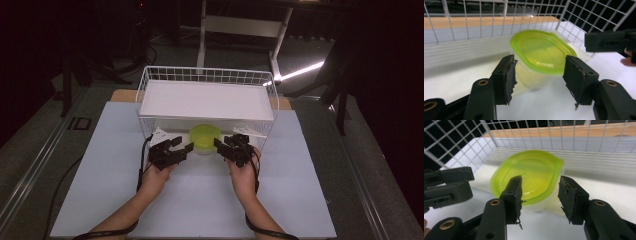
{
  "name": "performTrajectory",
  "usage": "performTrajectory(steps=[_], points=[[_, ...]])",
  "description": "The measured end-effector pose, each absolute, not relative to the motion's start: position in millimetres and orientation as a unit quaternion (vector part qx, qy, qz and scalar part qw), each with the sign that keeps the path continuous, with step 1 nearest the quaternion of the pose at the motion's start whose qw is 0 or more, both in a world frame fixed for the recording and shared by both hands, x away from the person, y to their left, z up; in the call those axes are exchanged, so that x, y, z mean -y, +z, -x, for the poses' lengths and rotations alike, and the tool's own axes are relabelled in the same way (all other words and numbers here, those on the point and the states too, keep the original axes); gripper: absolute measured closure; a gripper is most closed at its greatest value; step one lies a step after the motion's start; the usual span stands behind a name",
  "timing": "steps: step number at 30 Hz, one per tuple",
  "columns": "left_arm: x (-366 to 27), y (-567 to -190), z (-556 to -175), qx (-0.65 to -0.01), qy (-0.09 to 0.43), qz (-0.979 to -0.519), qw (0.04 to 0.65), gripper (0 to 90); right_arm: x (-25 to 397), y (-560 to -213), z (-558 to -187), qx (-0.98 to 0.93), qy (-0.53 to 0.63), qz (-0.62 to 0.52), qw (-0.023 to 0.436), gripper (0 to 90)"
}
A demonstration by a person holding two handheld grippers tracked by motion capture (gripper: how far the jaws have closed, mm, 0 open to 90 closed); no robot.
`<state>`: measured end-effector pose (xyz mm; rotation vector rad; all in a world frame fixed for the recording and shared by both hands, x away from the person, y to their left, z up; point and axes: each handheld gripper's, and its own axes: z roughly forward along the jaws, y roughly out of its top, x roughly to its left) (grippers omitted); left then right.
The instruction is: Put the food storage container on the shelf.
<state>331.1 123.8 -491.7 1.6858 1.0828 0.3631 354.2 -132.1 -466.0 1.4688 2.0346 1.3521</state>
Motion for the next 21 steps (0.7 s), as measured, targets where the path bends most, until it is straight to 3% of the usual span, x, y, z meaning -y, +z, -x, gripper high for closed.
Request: performTrajectory(steps=[6,10,13,19,21], points=[[-129.5,-481.5,-310.4,-0.434,0.131,-0.73,0.511,40.4,129.4,-466.0,-335.6,-0.713,0.478,-0.495,0.131,53.5],[-138.4,-475.2,-295.3,-0.439,0.116,-0.727,0.515,32.0,127.3,-468.8,-325.2,-0.718,0.48,-0.486,0.132,54.3],[-145.6,-473.0,-284.5,-0.419,0.1,-0.734,0.525,19.9,125.7,-472.1,-320.8,-0.723,0.476,-0.484,0.129,55.3],[-158.2,-471.9,-261.5,-0.402,0.085,-0.742,0.53,14.3,122.6,-480.0,-316.8,-0.735,0.451,-0.488,0.137,67.6],[-161.5,-473.7,-254.0,-0.397,0.079,-0.746,0.528,6.3,121.8,-483.2,-317.1,-0.738,0.444,-0.489,0.136,74.5]])
